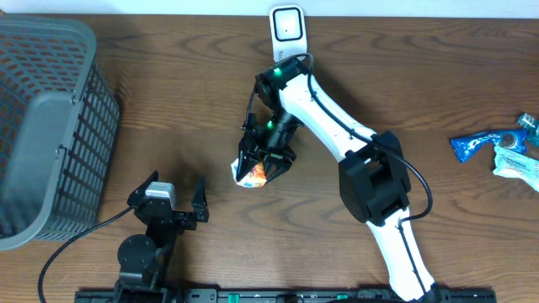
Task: Scan the item barcode
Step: 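Lift the Kleenex pack and hold it over the scanner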
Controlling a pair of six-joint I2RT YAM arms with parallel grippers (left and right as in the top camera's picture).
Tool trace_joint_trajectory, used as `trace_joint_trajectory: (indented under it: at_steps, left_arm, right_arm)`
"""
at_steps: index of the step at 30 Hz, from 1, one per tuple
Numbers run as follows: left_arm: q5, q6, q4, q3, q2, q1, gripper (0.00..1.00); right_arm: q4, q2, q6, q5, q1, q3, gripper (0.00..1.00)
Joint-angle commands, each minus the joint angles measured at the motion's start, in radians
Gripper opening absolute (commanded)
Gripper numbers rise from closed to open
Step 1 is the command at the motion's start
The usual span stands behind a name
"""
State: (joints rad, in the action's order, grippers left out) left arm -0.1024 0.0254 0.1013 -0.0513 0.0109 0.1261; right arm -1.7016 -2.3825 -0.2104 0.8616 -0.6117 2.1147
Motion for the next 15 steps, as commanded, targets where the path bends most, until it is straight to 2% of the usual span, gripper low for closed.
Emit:
trace_joint_trajectory:
  at_steps: [1, 5, 10, 15]
  left_arm:
    - [-0.021, -0.006, 0.032, 0.013, -0.007, 0.002, 0.98]
    - [-0.021, -0.006, 0.032, 0.013, -0.007, 0.002, 0.98]
    - [-0.021, -0.006, 0.032, 0.013, -0.007, 0.002, 0.98]
    - [-0.021, -0.006, 0.032, 0.013, -0.007, 0.002, 0.98]
  right_arm:
    - [0.000, -0.002, 0.002, 0.028, -0.007, -0.004, 0.45]
    - [0.014, -0.002, -0.002, -0.107, -0.002, -0.003, 0.41]
    - [0.073, -0.002, -0.025, -0.121, 0.028, 0.023, 0.42]
    - [0.159, -0.002, -0.108, -0.294, 0.064, 0.128, 0.40]
